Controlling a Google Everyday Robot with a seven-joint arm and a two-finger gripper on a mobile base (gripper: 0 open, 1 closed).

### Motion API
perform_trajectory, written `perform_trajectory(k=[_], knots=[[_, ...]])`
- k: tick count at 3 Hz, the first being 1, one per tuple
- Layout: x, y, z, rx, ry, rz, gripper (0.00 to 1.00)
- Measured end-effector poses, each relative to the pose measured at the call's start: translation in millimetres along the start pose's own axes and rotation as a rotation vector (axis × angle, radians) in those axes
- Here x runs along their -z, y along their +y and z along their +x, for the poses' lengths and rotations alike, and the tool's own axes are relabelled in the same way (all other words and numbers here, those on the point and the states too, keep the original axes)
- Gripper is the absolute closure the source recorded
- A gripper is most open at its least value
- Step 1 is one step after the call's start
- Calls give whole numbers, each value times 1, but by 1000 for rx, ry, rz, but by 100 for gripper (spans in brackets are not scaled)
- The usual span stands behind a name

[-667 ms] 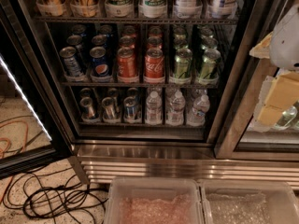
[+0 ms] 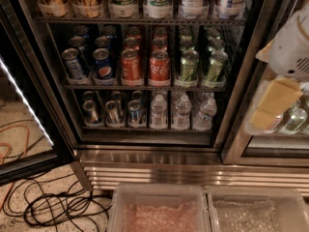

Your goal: Pick 7up can from top shelf of fridge

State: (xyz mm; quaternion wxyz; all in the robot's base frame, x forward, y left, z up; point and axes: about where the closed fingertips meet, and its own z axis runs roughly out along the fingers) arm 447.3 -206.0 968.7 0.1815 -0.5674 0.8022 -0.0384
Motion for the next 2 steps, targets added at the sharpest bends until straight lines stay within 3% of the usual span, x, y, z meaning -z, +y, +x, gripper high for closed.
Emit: perform_trajectory(k=[1, 2], knots=[[-34, 0, -35, -121, -58, 58, 0], [-55, -2, -71, -243, -121, 78, 0]])
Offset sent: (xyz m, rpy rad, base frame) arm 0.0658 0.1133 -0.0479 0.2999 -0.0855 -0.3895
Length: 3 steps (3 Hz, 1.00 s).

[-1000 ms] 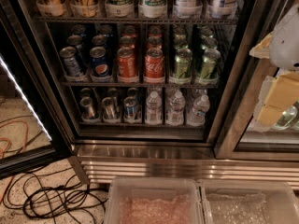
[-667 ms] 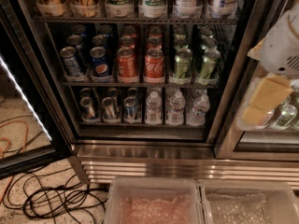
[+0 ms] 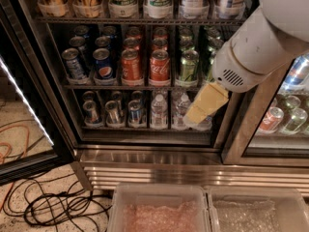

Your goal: Pick 7up can from top shelf of fridge

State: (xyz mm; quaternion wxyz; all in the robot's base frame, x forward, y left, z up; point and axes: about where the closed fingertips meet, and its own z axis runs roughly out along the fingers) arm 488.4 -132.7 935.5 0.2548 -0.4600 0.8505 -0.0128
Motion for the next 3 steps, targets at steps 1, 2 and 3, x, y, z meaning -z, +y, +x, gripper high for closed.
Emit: perform_trajectory(k=[1, 2, 3], knots=[[2, -1, -2, -74, -7, 6, 0], [0, 14, -10, -79, -33, 52, 0], [-8, 20, -52, -72, -124, 175, 0]])
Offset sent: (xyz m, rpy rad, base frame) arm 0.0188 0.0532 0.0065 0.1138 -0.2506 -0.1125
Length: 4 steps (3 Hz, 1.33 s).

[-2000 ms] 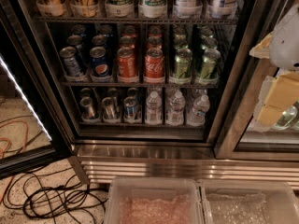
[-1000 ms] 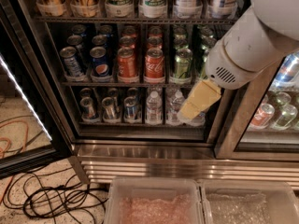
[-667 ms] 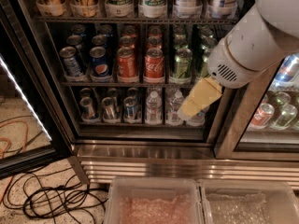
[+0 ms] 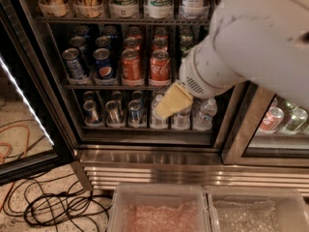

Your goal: Pick 7up can from top shelf of fridge

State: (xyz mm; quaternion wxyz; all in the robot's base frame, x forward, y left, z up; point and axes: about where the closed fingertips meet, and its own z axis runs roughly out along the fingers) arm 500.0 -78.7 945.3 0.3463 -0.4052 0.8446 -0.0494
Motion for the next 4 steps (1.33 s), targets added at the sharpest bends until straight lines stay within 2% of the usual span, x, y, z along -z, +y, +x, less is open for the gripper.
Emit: perform_trajectory(k=[1, 2, 3, 4], knots=[[-4, -8, -43, -3, -98, 124, 0], [3, -25, -45, -32, -105, 191, 0], [5, -24, -47, -29, -110, 194, 0], [-1, -24, -59, -83, -154, 204, 0]])
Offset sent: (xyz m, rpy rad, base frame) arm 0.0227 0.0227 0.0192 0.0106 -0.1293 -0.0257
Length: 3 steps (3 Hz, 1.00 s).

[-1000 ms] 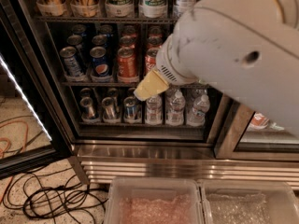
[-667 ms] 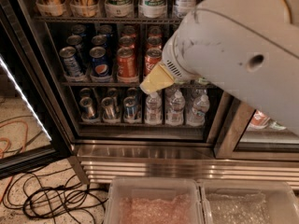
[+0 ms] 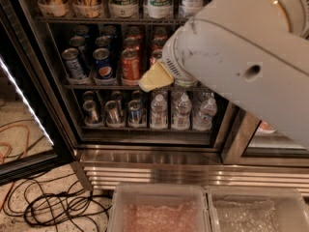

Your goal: Pick 7up can from top shelf of fridge

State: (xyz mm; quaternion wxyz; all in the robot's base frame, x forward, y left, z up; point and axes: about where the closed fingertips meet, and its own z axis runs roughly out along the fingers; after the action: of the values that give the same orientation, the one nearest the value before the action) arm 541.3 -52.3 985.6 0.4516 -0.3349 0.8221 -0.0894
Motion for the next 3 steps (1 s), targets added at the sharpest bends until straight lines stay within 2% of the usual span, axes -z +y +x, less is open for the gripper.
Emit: perform_trajectory(k=[1, 2, 3], knots=[[-25, -2, -30, -67, -108, 25, 0], [-41, -10, -40, -215, -149, 22, 0], [-40, -10, -41, -303, -152, 15, 0]])
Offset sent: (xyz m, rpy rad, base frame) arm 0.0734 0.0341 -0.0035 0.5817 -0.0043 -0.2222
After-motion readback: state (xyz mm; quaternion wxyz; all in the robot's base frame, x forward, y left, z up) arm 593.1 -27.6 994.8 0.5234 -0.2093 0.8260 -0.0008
